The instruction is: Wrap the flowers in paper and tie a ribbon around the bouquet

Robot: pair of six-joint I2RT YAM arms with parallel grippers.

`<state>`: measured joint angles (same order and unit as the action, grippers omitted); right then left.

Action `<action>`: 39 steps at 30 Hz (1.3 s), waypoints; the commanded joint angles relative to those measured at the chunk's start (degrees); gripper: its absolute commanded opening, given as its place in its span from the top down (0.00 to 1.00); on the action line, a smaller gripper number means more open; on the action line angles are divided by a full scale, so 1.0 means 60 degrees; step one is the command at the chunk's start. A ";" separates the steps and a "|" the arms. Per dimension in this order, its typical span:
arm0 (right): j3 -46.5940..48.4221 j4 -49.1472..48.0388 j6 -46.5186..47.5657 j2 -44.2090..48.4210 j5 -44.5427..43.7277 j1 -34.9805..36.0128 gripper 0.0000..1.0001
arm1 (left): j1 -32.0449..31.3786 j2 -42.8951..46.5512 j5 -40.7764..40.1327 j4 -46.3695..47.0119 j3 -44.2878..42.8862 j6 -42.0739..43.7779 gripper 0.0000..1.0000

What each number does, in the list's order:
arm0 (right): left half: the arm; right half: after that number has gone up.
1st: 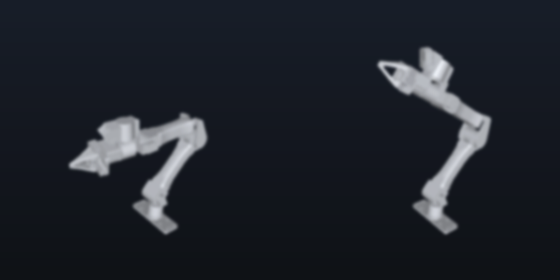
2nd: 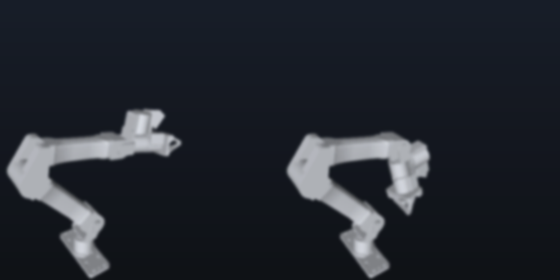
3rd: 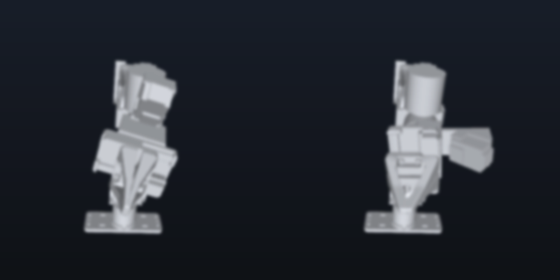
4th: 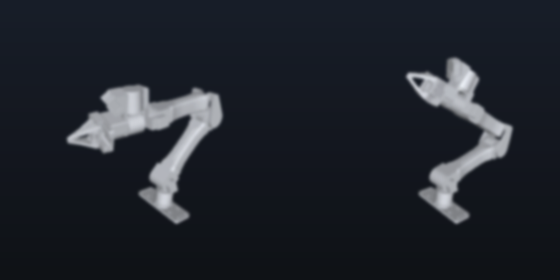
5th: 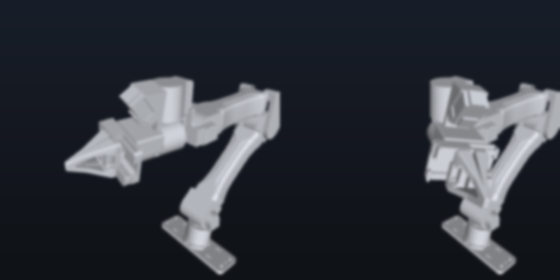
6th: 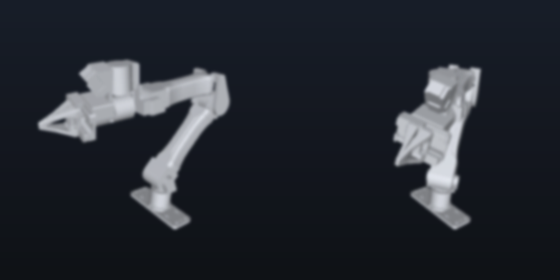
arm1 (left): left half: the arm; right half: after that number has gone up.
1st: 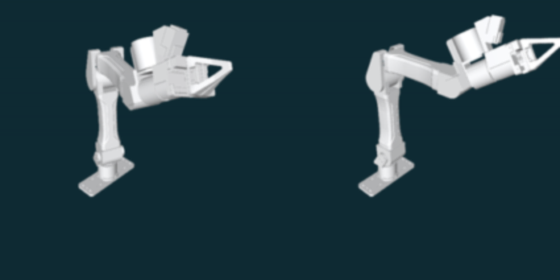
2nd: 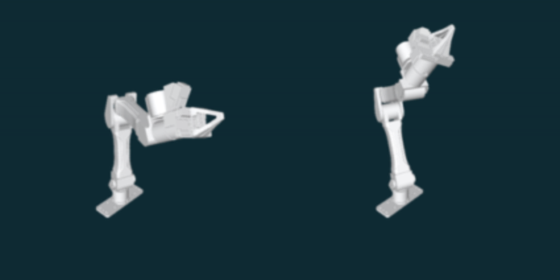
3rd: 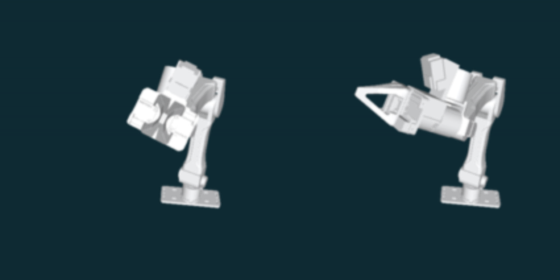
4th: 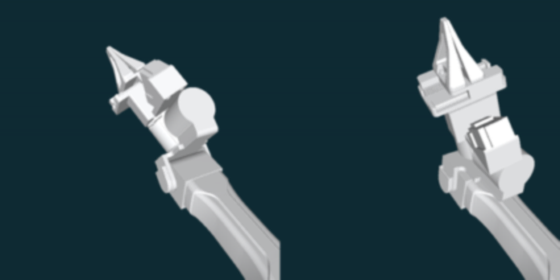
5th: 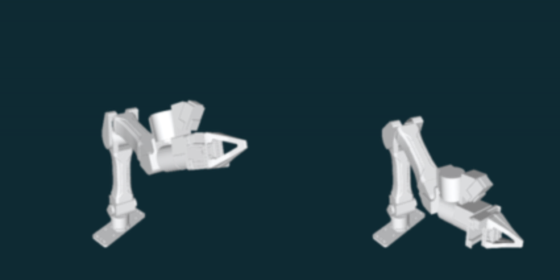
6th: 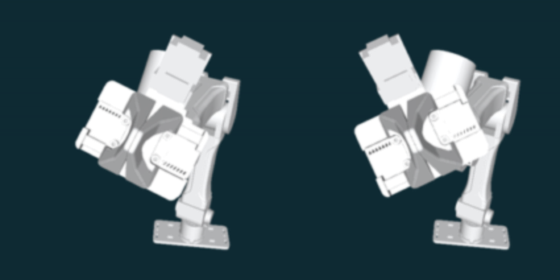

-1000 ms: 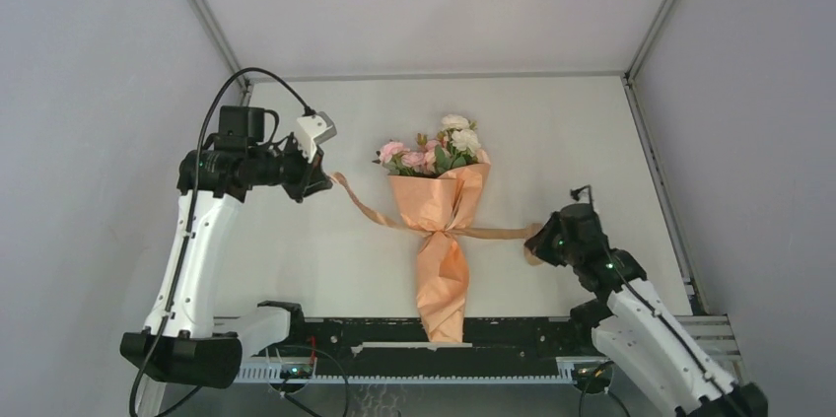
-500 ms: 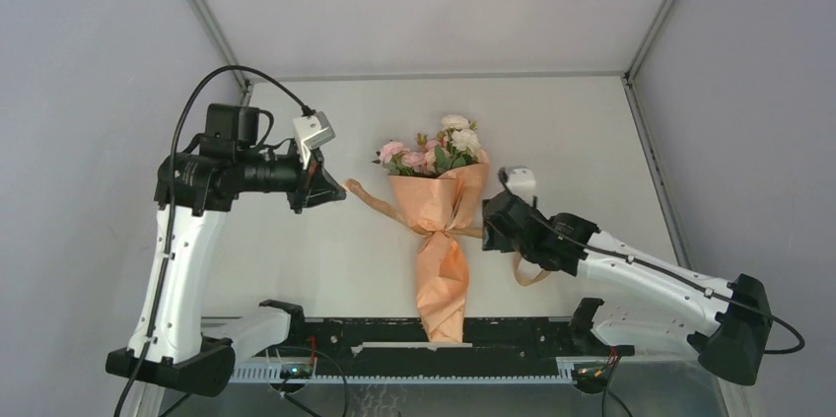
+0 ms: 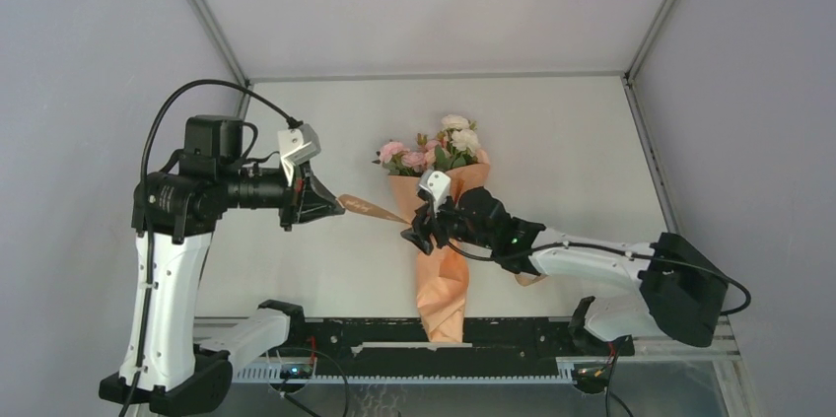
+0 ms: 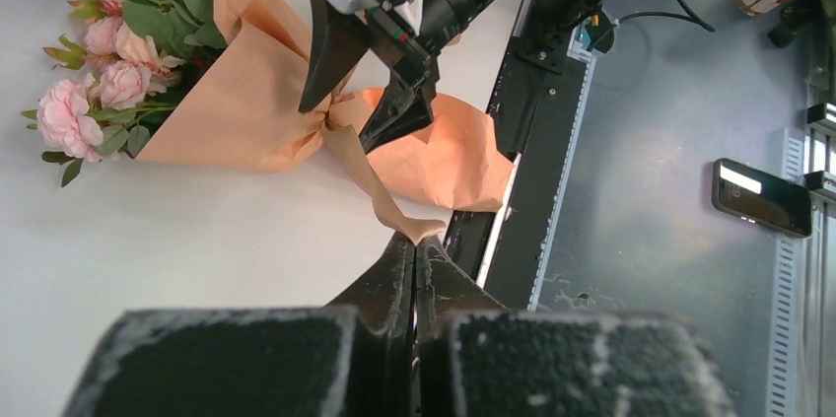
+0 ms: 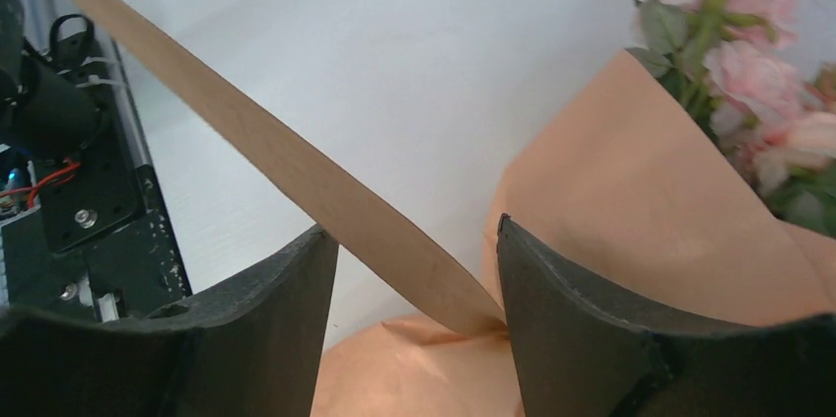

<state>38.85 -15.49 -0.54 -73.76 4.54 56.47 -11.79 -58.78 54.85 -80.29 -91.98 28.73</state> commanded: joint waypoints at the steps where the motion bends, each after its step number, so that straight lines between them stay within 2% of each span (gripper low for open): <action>1: 0.0486 -0.1704 0.0250 -0.0536 0.1673 -0.0198 0.33 | -0.0036 -0.0002 0.0400 -0.0007 -0.0238 0.0027 1.00; 3: 0.0494 -0.1747 0.0018 -0.0627 0.1831 -0.0318 0.36 | -0.0034 -0.0017 0.0363 -0.0036 -0.0227 0.0065 1.00; 4: 0.0481 -0.1767 -0.0192 -0.0651 0.1836 -0.0407 0.41 | -0.0044 -0.0021 0.0341 -0.0056 -0.0213 0.0061 1.00; 8: 0.0483 -0.1411 -0.1088 -0.0525 0.1567 -0.0899 0.77 | -0.0031 0.0045 0.0179 -0.0080 -0.0240 0.0159 1.00; 10: 0.0483 -0.1071 -0.1494 -0.0337 0.1301 -0.1126 0.90 | -0.0027 0.0090 -0.0151 -0.0106 -0.0208 0.0289 1.00; 12: 0.0470 -0.0834 -0.1788 -0.0157 0.1151 -0.1296 0.97 | -0.0027 0.0195 -0.0688 -0.0096 0.0069 0.0639 1.00; 14: 0.0468 -0.0674 -0.2005 -0.0035 0.1127 -0.1313 1.00 | -0.0027 0.0471 -0.1548 0.0054 0.0979 0.1475 1.00; 15: 0.0468 -0.0584 -0.2086 0.0016 0.1105 -0.1273 1.00 | -0.0034 0.0679 -0.2192 0.0373 0.1710 0.1726 0.93; 16: 0.0468 -0.0488 -0.2147 0.0068 0.1061 -0.1225 1.00 | -0.0035 0.0907 -0.3285 0.0788 0.2567 0.1924 0.77; 17: 0.0468 -0.0394 -0.2206 0.0102 0.0978 -0.1159 1.00 | -0.0035 0.1094 -0.4050 0.1026 0.3295 0.2311 0.69; 20: 0.0468 -0.0118 -0.2605 0.0192 0.0528 -0.1003 1.00 | -0.0083 0.1644 -0.5710 0.0868 0.4876 0.3708 0.56; 22: 0.0468 -0.0071 -0.3022 0.0159 0.0475 -0.0962 1.00 | -0.0151 0.1996 -0.6306 0.0771 0.5413 0.4218 0.48; 25: 0.0467 -0.0072 -0.3495 0.0082 0.0402 -0.0876 1.00 | -0.0559 0.2618 -0.6191 0.1206 0.5892 0.4706 0.41; 28: 0.0468 0.0001 -0.4050 0.0062 0.0178 -0.0875 1.00 | -0.1490 0.3058 -0.5428 0.3520 0.6844 0.3333 0.41; 30: 0.0461 0.0028 -0.4365 0.0047 0.0081 -0.0878 1.00 | -0.2212 0.3082 -0.4765 0.6041 0.7759 0.1554 0.42; 33: 0.0461 0.0182 -0.4855 0.0081 -0.0108 -0.0898 1.00 | -0.3065 0.2351 -0.4030 0.9452 0.8734 -0.1279 0.34; 35: 0.0468 0.0295 -0.5169 0.0137 -0.0363 -0.0898 1.00 | -0.3443 0.1508 -0.4170 1.0884 0.8972 -0.2704 0.29; 39: 0.0465 0.0230 -0.5827 0.0200 -0.0695 -0.0897 1.00 | -0.3594 0.0252 -0.4525 1.3985 0.9924 -0.4316 0.25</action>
<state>39.57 -12.82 -29.47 -74.37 3.55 50.83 -32.53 -53.19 27.11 -23.55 -37.12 19.31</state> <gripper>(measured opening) 0.007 0.743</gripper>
